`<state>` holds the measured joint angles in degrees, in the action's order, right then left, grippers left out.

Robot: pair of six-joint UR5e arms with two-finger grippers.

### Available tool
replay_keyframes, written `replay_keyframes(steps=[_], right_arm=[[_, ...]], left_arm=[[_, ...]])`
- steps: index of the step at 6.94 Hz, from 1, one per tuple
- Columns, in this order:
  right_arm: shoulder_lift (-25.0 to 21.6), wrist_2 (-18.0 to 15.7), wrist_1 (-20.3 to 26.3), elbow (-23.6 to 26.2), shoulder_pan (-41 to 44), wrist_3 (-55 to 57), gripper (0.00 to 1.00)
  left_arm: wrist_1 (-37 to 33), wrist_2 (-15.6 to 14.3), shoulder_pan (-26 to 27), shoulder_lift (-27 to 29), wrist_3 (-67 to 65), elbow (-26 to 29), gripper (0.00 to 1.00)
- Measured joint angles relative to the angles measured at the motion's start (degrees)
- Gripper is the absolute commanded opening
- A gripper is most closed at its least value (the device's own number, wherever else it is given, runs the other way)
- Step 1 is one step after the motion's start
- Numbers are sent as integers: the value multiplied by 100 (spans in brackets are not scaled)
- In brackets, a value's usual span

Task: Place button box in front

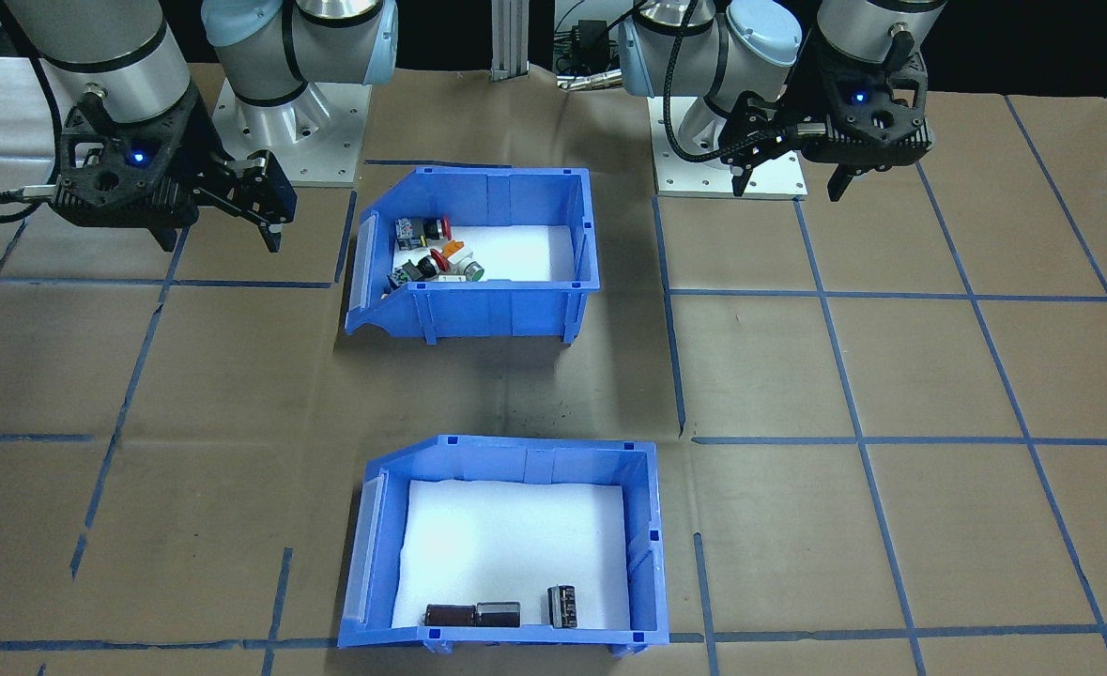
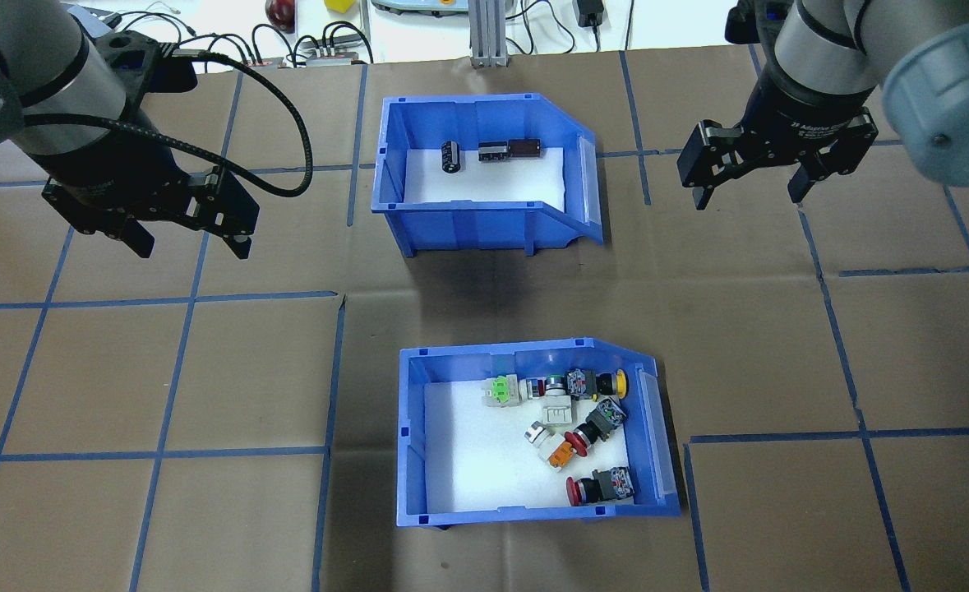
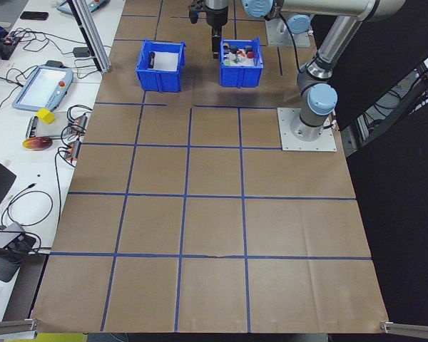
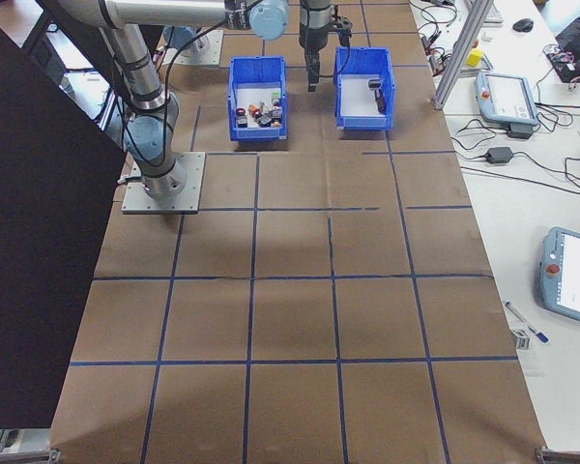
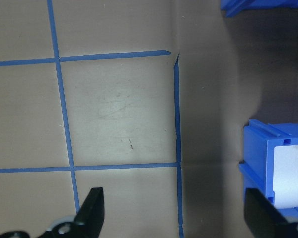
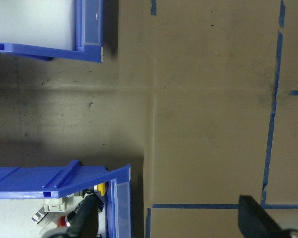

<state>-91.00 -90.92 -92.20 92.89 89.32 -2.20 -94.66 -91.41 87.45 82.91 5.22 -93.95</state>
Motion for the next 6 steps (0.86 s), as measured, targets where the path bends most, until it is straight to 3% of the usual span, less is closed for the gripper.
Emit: replay_keyframes(steps=[6], right_arm=[[37,-3,115,1,6,-11,100]], left_arm=[[113,19,0,-26,3,-84,99]])
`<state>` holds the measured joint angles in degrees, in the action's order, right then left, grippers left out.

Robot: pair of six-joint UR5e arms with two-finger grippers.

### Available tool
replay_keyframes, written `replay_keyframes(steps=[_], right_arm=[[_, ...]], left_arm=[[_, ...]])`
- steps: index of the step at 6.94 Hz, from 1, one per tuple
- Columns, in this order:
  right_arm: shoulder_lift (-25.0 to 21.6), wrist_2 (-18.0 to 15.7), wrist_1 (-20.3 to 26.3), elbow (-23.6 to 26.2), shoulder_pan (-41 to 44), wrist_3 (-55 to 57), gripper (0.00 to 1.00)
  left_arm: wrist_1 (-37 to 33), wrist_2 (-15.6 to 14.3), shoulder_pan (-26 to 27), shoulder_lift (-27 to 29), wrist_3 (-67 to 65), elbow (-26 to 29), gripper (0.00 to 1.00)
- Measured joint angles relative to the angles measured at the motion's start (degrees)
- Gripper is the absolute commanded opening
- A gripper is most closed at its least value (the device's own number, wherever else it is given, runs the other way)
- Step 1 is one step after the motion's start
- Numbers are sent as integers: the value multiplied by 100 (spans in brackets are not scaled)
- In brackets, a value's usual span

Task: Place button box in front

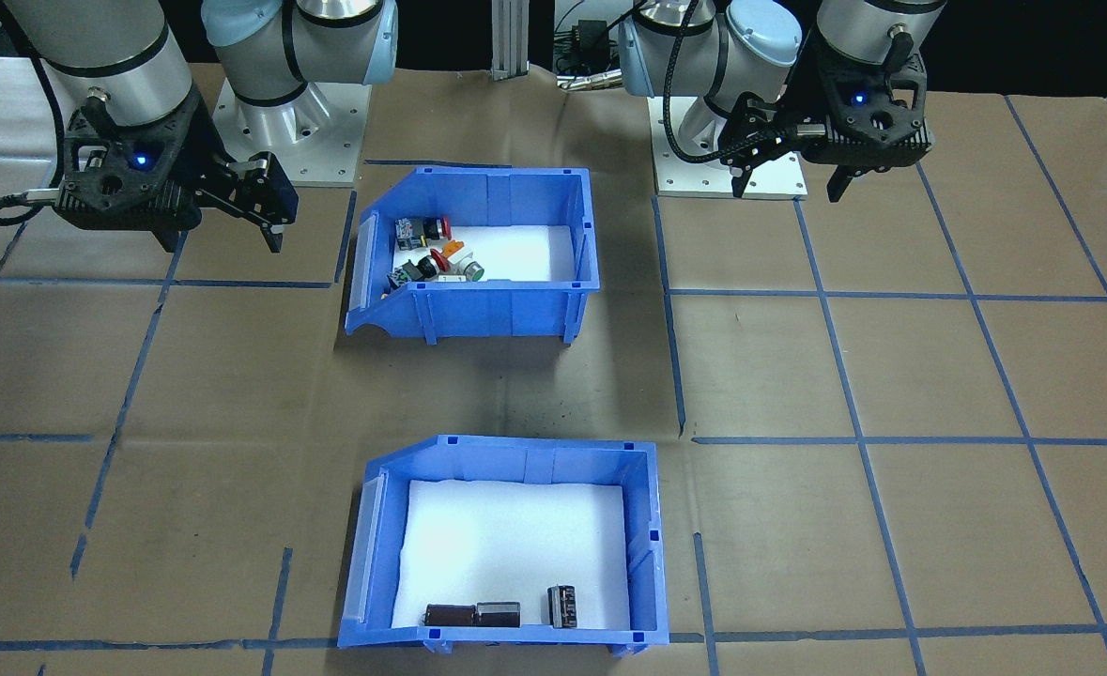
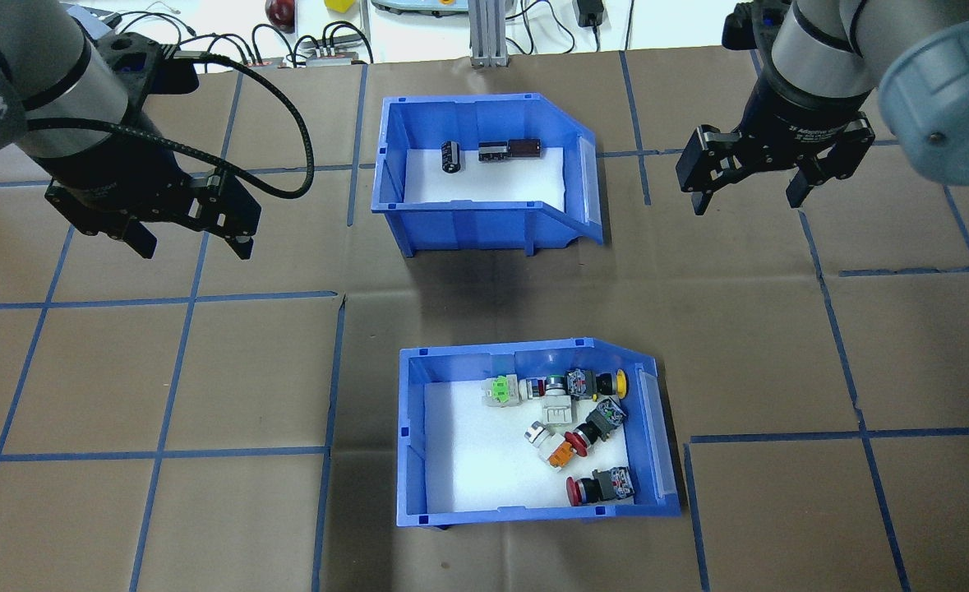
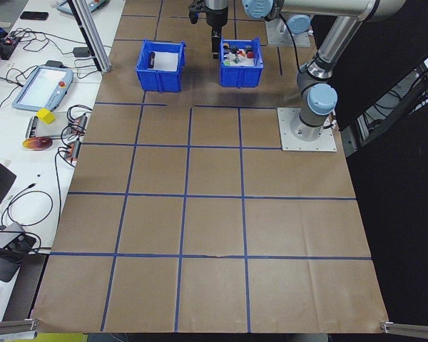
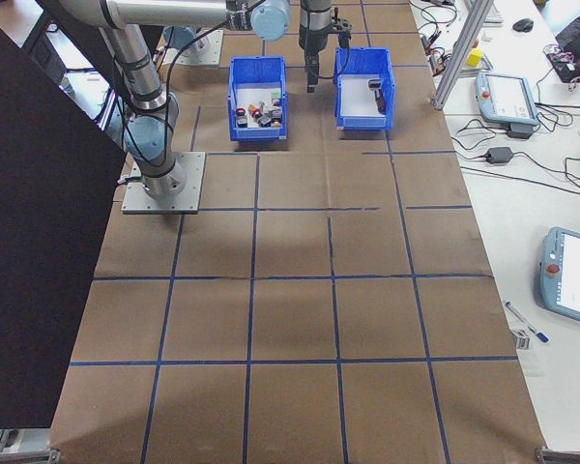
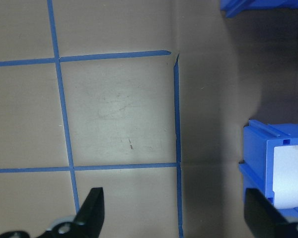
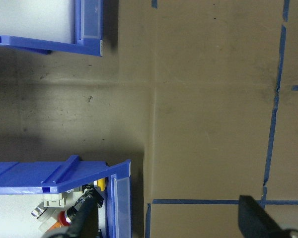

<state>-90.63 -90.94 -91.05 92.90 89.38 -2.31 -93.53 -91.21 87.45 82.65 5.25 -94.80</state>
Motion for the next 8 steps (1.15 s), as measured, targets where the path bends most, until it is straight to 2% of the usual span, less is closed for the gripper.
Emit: replay_keyframes(steps=[2,4,6,8], right_arm=[[139,14,-8,8,10,-115,100],[381,21,-90,-148,31,-1091,100],[888,28,-308,-596,123,-2253,100],[1545,27,-441,-1266,526,-3641,100]], left_arm=[[32,-5,0,-14,-17,-26,99],[32,-44,0,-62,-307,-20,99],[26,-185,0,-55,-1771,-49,99],[-32,-239,21,-98,-3431,-88,99]])
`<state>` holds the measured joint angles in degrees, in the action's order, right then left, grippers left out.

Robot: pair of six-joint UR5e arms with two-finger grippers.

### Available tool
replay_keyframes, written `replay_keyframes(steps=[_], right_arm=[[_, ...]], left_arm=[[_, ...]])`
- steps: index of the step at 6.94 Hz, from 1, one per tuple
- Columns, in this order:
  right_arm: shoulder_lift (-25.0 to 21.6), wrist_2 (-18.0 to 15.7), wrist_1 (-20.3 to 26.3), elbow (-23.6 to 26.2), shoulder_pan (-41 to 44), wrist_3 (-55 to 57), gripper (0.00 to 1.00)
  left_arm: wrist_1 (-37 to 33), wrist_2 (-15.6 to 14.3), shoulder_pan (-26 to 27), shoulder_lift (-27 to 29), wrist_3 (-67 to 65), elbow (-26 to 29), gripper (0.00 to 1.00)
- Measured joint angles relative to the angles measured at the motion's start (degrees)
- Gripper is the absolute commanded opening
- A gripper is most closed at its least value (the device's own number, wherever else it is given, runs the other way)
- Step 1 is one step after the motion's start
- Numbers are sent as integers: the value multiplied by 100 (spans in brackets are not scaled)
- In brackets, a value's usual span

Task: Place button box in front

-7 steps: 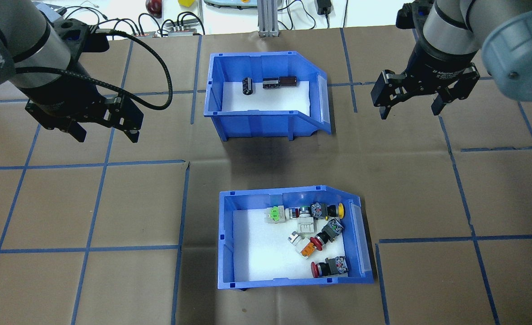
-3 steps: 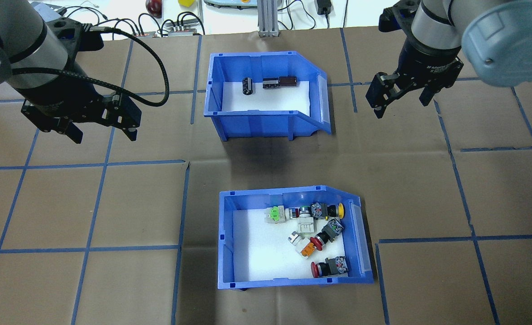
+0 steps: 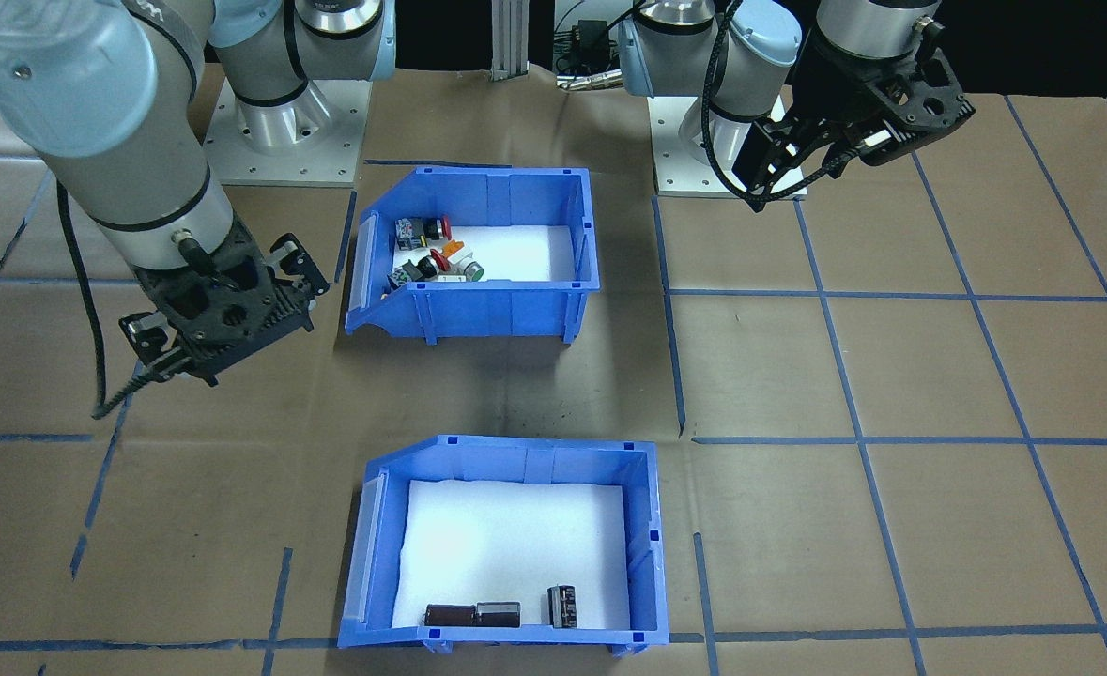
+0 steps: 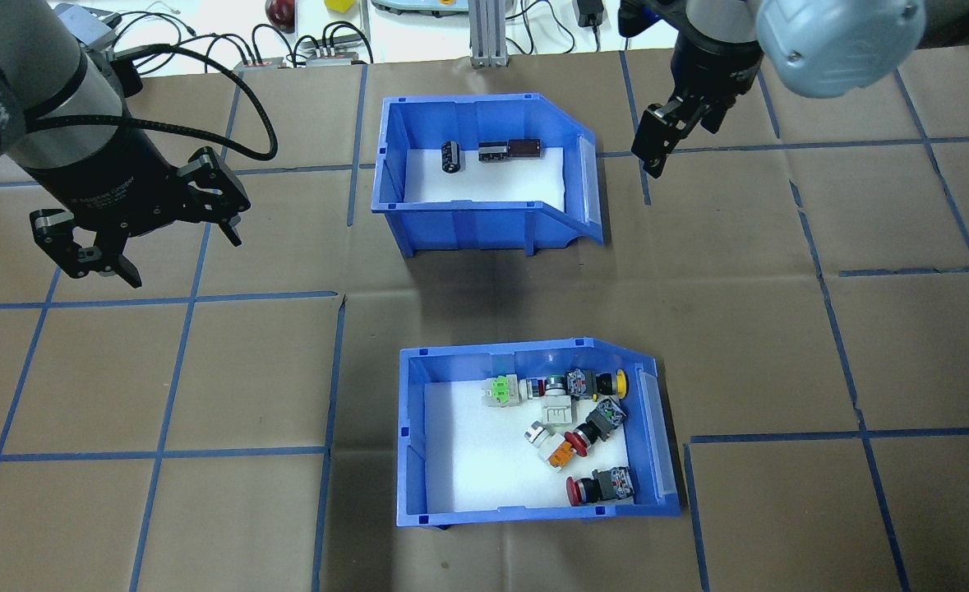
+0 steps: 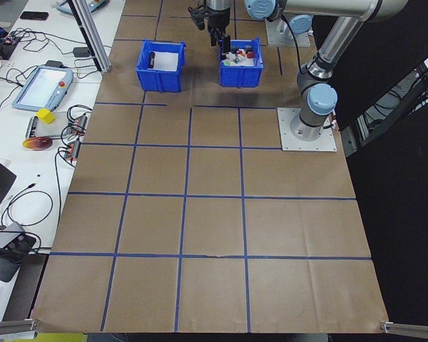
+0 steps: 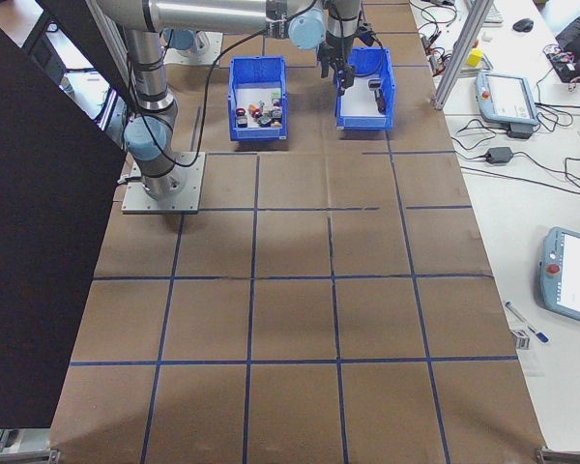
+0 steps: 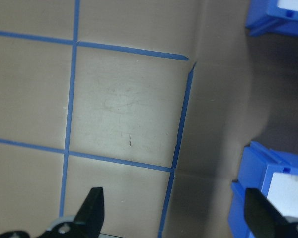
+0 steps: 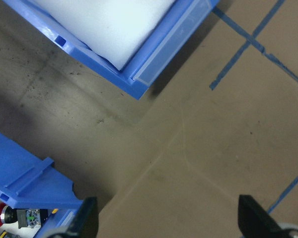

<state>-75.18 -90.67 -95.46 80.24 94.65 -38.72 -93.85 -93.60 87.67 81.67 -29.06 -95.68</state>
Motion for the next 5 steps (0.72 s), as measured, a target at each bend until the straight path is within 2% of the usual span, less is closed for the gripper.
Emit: replay_keyframes(steps=[2,5], right_arm=[[552,1,-22,-643,440,-1017,100],[1536,7,-8,-1714,1233,-1921,100]], left_arm=[[-7,113,253,-151,-1815,-269,99],[109,261,992,-635,-4617,-1292,99]])
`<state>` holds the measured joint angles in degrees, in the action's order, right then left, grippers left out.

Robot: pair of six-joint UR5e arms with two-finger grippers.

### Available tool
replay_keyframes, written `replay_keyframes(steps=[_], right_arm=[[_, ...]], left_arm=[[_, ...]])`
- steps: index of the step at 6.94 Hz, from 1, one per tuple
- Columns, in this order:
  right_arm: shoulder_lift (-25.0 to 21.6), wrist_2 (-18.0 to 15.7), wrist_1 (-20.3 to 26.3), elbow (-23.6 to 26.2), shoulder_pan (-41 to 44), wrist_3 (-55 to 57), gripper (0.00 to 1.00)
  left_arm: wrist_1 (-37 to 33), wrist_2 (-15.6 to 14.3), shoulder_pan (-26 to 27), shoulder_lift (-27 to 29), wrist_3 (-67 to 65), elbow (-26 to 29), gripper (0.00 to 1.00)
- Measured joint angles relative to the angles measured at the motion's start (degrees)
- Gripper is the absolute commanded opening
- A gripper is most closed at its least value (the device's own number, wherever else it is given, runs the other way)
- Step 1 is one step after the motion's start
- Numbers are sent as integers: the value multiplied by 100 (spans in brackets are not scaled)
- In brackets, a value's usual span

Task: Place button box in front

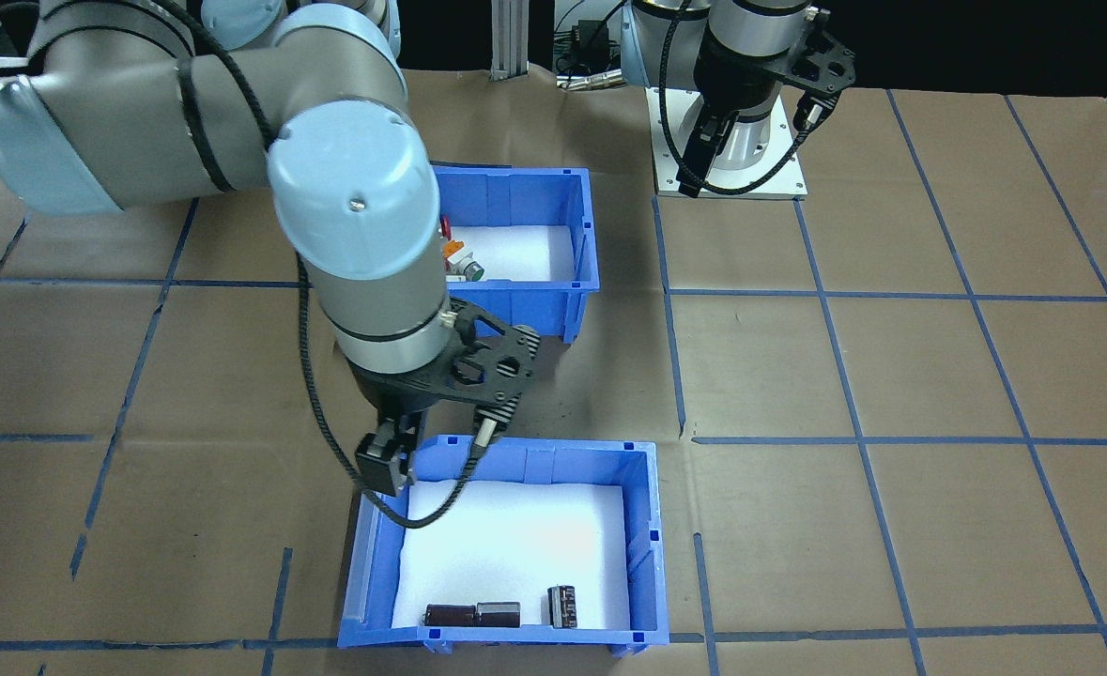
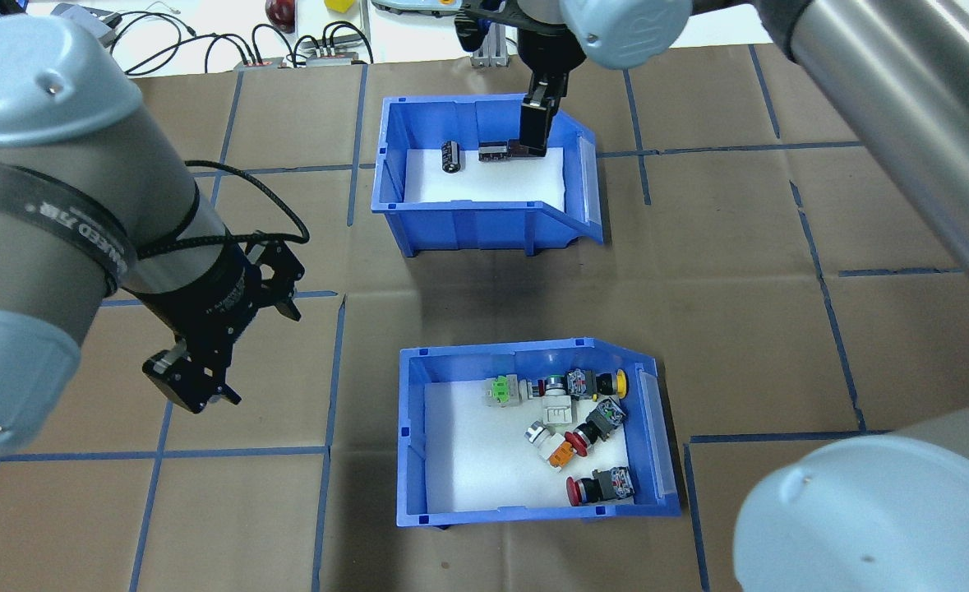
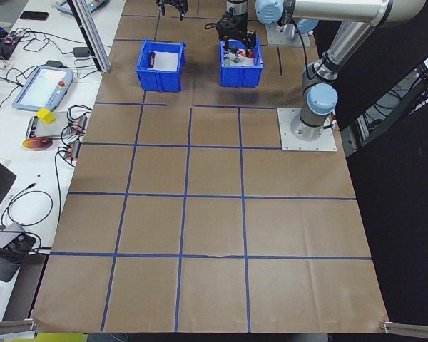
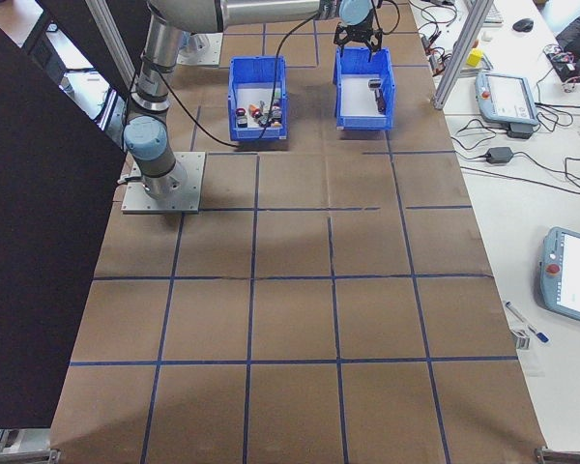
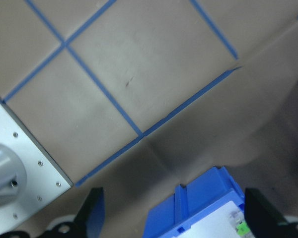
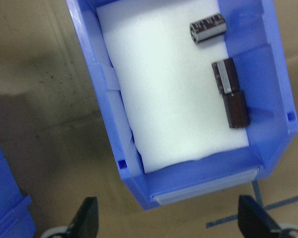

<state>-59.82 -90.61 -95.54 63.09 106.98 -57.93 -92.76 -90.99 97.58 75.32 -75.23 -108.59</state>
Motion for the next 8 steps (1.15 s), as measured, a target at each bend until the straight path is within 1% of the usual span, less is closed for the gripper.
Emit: replay_keyframes(steps=[1,2,4,5,6,7,8], right_arm=[[299,-3,7,-268,258,-310,100],[477,-7,0,-351,466,-619,100],[589,-11,-15,-242,709,-1117,99],[601,-12,-166,-36,730,-1223,100],[612,-22,-482,207,734,-1240,100],[633,-28,-867,471,730,-1241,100],[665,-32,-1197,703,717,-1235,100]], left_arm=[[237,156,332,-100,-960,-357,99],[509,230,656,-138,-1754,-626,99],[764,344,1331,-115,-3058,-954,99],[947,566,1582,-70,-3506,-1058,99],[1195,787,1730,-27,-3841,-1181,99],[1506,890,1864,8,-4118,-1367,99],[1892,928,2010,72,-4402,-1562,99]])
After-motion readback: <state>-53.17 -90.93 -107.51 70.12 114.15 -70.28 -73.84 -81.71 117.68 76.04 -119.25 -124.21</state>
